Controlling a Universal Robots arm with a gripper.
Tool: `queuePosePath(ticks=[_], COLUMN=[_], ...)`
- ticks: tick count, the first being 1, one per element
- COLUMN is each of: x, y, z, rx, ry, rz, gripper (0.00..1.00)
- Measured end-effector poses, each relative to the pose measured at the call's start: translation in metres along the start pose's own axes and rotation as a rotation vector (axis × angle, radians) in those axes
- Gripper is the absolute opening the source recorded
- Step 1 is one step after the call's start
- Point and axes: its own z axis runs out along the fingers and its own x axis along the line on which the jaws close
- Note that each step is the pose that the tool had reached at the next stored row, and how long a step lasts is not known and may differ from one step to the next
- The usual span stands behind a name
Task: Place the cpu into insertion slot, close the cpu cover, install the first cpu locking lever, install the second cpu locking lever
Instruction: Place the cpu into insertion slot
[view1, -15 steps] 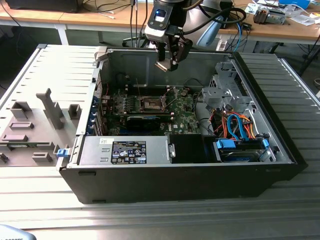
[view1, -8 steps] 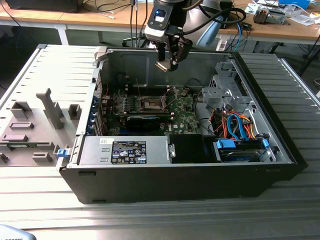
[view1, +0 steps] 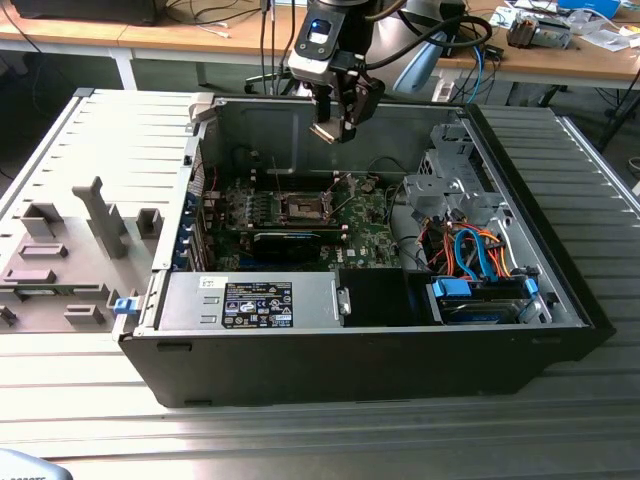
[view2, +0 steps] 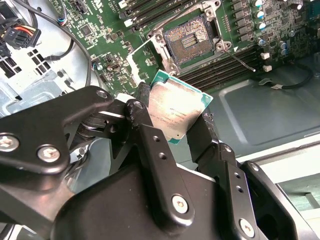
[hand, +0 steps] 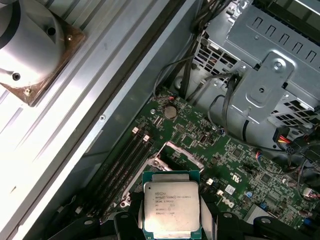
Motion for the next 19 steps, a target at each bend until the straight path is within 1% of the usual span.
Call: queuePosePath(ticks=[19], x=[0.0000], y=[0.0000], z=[0.0004], rx=[-0.0003], ry=[-0.0010], rz=[0.012], gripper=[0.54])
